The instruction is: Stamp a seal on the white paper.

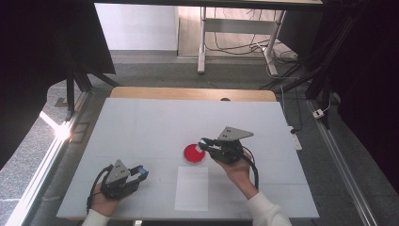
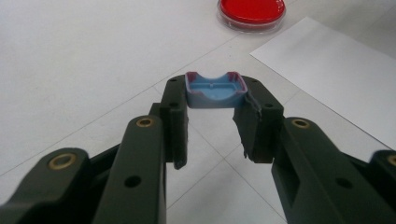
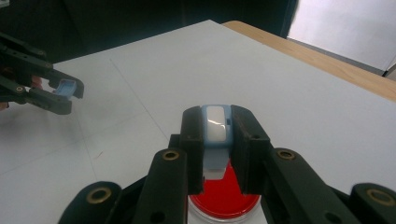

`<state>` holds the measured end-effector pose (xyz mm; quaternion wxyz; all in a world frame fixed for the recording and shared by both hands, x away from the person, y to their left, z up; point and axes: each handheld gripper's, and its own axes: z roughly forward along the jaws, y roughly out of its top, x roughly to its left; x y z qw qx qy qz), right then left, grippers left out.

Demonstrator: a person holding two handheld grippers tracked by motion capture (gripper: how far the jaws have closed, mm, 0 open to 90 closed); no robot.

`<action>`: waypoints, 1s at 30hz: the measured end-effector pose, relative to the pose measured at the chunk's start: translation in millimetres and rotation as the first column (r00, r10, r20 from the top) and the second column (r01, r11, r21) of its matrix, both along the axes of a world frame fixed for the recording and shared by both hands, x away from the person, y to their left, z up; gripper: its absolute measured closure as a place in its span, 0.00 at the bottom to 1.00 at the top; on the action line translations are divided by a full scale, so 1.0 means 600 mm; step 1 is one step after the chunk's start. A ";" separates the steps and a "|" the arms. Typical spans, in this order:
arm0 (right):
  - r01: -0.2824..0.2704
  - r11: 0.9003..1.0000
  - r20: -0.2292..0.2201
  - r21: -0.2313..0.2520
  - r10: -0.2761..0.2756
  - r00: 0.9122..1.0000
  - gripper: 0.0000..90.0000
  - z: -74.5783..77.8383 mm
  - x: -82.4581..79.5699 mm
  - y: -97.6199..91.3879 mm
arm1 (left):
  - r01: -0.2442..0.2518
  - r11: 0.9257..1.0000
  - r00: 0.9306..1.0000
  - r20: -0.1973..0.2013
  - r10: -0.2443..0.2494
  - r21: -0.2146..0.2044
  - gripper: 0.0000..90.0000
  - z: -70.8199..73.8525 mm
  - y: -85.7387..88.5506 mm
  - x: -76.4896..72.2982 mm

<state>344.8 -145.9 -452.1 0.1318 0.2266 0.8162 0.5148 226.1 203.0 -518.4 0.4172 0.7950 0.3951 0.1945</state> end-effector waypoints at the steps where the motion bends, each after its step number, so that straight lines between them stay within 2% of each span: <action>1: 0.000 1.000 0.000 0.003 0.000 1.000 0.83 0.000 -0.001 0.000 | 0.001 1.000 1.000 -0.001 -0.001 0.001 0.72 0.000 0.000 0.000; 10: -0.020 1.000 -0.009 -0.004 0.020 1.000 0.83 -0.002 -0.015 -0.004 | 0.004 1.000 1.000 -0.007 -0.004 -0.003 0.72 -0.002 0.000 0.002; 17: -0.043 0.999 0.003 -0.014 0.043 0.999 0.83 -0.003 -0.032 -0.005 | 0.002 1.000 1.000 -0.004 -0.002 -0.005 0.72 -0.002 0.000 0.001; 30: -0.082 0.996 -0.013 -0.041 0.082 0.997 0.83 -0.018 -0.058 -0.012 | 0.003 1.000 1.000 -0.005 -0.003 0.000 0.72 -0.002 0.001 0.002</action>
